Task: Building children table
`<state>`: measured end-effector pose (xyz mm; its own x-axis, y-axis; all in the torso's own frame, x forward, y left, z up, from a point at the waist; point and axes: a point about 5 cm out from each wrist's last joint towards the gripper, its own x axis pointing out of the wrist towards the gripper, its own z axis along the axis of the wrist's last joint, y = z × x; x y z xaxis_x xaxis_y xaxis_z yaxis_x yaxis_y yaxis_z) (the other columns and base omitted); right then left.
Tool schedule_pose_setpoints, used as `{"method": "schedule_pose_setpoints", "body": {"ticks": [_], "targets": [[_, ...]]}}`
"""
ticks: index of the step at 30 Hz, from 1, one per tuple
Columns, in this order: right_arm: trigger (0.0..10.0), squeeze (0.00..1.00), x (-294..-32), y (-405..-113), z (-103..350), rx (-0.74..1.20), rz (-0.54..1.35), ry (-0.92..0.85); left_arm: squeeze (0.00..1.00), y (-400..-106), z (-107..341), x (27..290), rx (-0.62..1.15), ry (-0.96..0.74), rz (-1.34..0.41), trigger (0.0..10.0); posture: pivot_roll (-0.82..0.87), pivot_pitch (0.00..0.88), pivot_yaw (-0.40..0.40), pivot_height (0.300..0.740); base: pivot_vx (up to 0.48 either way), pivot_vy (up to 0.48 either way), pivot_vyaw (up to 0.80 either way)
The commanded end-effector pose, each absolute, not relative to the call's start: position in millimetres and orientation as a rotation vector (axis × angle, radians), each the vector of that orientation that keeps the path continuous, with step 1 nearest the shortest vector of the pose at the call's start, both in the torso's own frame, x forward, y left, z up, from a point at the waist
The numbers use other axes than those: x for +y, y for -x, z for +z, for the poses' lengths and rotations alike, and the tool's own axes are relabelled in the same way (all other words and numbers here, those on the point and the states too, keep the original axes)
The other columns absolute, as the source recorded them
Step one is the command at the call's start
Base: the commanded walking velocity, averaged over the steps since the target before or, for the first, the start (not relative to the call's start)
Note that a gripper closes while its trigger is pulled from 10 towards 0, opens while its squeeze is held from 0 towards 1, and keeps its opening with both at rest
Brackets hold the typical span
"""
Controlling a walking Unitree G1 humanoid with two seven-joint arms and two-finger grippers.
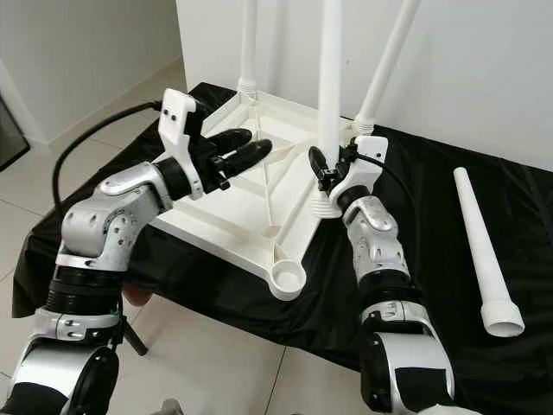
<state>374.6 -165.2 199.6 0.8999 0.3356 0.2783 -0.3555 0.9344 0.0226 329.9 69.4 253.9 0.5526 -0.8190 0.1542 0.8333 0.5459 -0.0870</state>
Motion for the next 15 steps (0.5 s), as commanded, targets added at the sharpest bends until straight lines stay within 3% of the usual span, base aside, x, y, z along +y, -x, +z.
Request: {"method": "schedule_pose_setpoints", "body": {"ticks": [1,12,13,15], "targets": [[10.0,0.00,-168,-373,198,-0.287,0.376,-0.061,1.00,-331,259,66,-0.098,0.181,-0.994,10.0,0.02,0.000,-0.080,0.740,0.000,0.000,0.00],[10.0,0.00,-164,-366,192,-0.294,0.540,-0.027,1.00,-343,277,68,-0.098,0.296,-1.014,10.0,0.01,0.000,-0.075,0.740,0.000,0.000,0.00],[10.0,0.00,-163,-365,191,-0.292,0.564,-0.031,0.00,-344,280,69,-0.097,0.314,-1.018,10.0,0.01,0.000,-0.076,0.740,0.000,0.000,0.00],[10.0,0.00,-161,-362,190,-0.299,0.611,-0.016,0.00,-348,285,71,-0.085,0.353,-1.020,10.0,0.01,0.000,-0.076,0.740,0.000,0.000,0.00]]}}
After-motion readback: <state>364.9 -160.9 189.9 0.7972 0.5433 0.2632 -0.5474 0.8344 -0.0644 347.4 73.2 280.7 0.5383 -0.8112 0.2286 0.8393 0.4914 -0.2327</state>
